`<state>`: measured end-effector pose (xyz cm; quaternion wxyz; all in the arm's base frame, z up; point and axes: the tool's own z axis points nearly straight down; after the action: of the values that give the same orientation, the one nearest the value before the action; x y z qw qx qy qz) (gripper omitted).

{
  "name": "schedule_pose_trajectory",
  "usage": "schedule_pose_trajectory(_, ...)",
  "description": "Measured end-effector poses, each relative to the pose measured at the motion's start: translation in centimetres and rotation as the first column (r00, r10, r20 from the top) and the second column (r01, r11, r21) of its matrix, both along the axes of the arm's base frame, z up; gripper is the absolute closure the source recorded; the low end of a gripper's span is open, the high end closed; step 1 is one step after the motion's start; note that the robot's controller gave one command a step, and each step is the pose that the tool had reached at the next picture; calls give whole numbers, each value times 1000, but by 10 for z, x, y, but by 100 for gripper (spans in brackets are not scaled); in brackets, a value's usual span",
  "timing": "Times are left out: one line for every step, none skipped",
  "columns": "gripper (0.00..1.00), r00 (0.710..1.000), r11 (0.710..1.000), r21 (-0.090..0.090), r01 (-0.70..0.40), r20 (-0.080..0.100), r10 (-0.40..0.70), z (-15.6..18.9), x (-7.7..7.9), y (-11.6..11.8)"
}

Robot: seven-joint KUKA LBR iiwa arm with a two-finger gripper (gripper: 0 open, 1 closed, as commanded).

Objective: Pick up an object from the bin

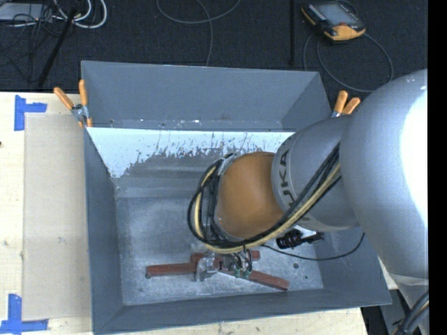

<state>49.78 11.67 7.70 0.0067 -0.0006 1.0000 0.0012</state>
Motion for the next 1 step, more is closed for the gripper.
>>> schedule_pose_trajectory(100,1000,1000,-2,0,-13,0,7,-3,-1)
